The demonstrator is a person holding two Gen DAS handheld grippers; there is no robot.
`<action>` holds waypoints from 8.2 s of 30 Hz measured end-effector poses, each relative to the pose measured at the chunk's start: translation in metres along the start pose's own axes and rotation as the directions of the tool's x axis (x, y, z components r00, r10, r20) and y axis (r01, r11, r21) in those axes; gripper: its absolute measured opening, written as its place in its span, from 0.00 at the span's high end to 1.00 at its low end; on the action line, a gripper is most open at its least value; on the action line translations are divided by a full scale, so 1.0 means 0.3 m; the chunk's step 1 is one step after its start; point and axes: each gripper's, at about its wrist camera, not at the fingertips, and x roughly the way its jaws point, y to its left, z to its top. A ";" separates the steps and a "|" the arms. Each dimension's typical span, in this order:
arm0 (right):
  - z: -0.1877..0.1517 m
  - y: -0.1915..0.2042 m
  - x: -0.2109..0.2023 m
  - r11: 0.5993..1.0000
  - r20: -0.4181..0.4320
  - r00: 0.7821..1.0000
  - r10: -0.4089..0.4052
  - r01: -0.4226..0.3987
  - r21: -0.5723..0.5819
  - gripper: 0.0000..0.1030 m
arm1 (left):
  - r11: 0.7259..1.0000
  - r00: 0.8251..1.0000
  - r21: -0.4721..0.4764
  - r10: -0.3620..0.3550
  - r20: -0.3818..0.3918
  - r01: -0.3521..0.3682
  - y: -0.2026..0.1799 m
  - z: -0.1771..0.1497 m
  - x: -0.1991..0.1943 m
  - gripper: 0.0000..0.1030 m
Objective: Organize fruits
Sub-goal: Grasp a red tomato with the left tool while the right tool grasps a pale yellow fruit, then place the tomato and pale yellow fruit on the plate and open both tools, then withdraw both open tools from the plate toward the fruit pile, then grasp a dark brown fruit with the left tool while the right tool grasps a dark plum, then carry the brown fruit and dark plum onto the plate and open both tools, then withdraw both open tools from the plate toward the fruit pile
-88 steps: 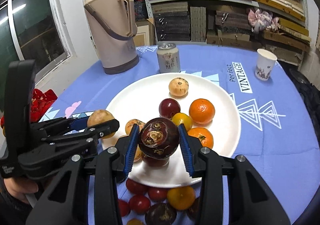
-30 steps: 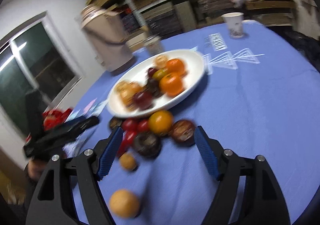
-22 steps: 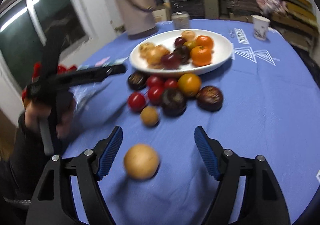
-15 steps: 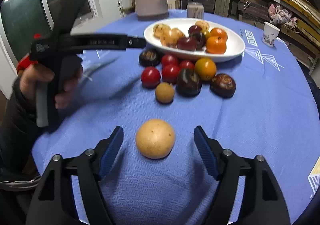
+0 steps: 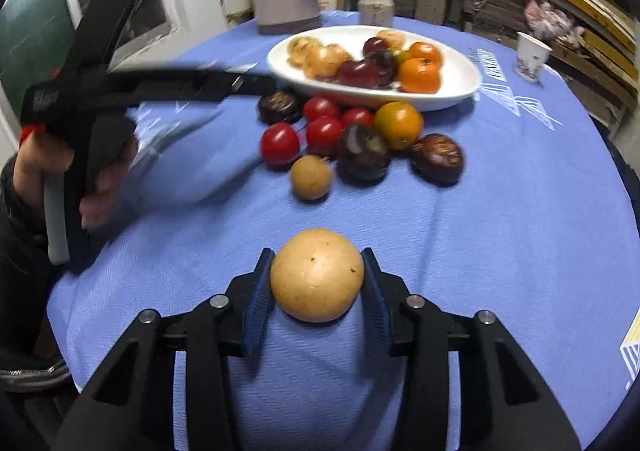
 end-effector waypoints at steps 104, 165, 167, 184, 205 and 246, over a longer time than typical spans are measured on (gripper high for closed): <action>0.407 -0.288 0.101 0.967 0.109 0.994 0.021 -0.048 0.249 0.35 | 0.998 0.995 -0.031 0.058 0.083 -0.056 0.023 0.159 0.032 0.23; 0.212 -0.291 0.106 0.986 0.044 0.999 -0.031 0.023 0.166 0.58 | 0.991 0.997 0.129 -0.016 -0.071 0.025 -0.061 0.003 0.089 0.56; 0.212 -0.287 0.106 0.986 0.045 0.998 -0.032 0.024 0.163 0.58 | 0.990 0.997 0.138 -0.015 -0.076 0.025 -0.068 0.000 0.095 0.56; 0.206 -0.276 0.118 0.987 0.032 0.998 -0.046 0.040 0.155 0.58 | 0.983 0.995 0.179 -0.029 -0.099 0.046 -0.096 -0.009 0.141 0.54; 0.322 -0.212 -0.128 0.990 0.290 0.957 -0.023 -0.018 0.139 0.58 | 0.995 0.996 0.100 0.009 0.089 -0.018 -0.067 0.129 -0.140 0.54; 0.483 -0.261 0.013 0.977 0.221 0.975 -0.034 -0.014 0.211 0.32 | 0.994 1.000 -0.110 0.021 0.007 -0.020 0.020 0.225 0.012 0.17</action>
